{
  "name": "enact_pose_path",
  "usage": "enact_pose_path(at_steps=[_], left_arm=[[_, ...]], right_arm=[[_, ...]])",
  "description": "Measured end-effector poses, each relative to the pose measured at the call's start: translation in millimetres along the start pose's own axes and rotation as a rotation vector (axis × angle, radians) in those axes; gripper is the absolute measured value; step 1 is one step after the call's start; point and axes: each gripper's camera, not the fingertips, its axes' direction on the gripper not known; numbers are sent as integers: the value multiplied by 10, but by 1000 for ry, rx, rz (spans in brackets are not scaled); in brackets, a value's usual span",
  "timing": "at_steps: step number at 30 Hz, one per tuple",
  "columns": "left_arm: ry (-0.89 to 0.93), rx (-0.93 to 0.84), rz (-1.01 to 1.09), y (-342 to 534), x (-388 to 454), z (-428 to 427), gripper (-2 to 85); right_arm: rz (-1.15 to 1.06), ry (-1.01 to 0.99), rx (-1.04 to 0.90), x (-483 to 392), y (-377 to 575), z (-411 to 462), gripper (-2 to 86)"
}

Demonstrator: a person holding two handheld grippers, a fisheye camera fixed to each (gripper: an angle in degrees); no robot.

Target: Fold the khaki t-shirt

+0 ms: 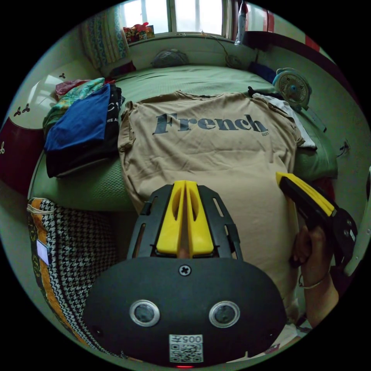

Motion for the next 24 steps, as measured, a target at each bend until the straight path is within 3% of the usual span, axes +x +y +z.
enact_pose_path(at_steps=[24], left_arm=[[-12,1,4,-84,-45,16,-7]], right_arm=[[0,-2,0,78,-82,40,-9]])
